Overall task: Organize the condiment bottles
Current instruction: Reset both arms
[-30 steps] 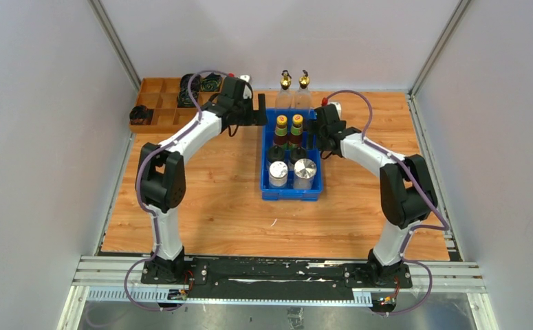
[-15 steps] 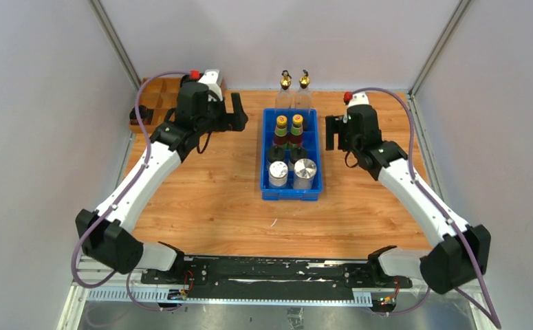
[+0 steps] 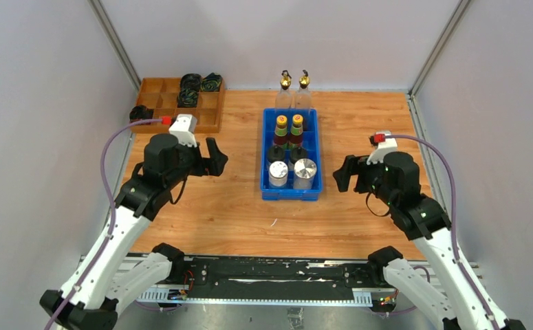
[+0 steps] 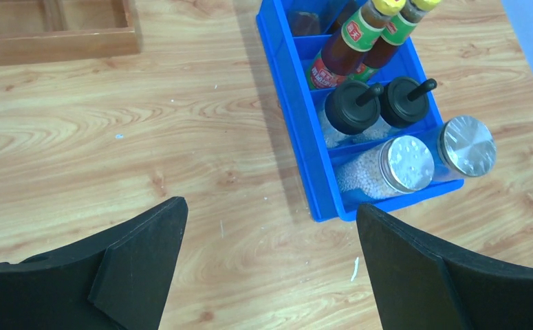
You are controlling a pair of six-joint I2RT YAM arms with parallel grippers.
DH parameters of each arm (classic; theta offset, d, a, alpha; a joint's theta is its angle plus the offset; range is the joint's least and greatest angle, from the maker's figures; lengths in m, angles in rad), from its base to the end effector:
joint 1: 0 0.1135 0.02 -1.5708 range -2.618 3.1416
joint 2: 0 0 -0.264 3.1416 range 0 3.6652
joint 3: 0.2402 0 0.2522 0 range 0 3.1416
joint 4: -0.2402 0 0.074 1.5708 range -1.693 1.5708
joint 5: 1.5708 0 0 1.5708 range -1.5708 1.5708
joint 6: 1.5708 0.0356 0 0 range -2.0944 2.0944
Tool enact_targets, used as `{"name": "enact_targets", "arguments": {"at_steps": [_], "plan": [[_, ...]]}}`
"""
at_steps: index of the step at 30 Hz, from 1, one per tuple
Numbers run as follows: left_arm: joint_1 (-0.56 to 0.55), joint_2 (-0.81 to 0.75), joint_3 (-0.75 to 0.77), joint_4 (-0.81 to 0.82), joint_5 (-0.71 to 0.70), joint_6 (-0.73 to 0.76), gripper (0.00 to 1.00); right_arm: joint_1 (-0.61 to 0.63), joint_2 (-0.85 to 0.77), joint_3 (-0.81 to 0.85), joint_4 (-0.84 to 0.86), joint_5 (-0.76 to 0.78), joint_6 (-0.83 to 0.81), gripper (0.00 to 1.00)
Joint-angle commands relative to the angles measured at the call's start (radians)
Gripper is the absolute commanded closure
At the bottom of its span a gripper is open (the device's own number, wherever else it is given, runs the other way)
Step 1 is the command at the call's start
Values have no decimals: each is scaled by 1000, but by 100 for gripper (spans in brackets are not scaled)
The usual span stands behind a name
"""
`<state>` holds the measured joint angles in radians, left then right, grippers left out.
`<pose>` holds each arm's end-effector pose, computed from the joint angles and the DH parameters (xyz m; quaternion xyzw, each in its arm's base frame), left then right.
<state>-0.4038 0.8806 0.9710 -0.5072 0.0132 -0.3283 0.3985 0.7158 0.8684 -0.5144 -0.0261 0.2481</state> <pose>0.1752 -0.0754 0.3546 0.0352 0.8374 -0.2004 0.5074 0.1437 0.0615 0.3445 -0.0692 0.8198 0.1907 0.5354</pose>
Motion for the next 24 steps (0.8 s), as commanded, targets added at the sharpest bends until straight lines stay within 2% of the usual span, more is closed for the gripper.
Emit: {"name": "enact_targets", "arguments": {"at_steps": [1,10,24], "plan": [[-9,-97,-49,-72,-12,13,0,0,-77,-43,-86,-26,32,9],[-9,-167,-72,-141,-48,26,0,0,-108,-70,-114,-13,28,9],[-9,-162,-80,-146,-59,36,0,0,-107,-74,-114,6,28,8]]}}
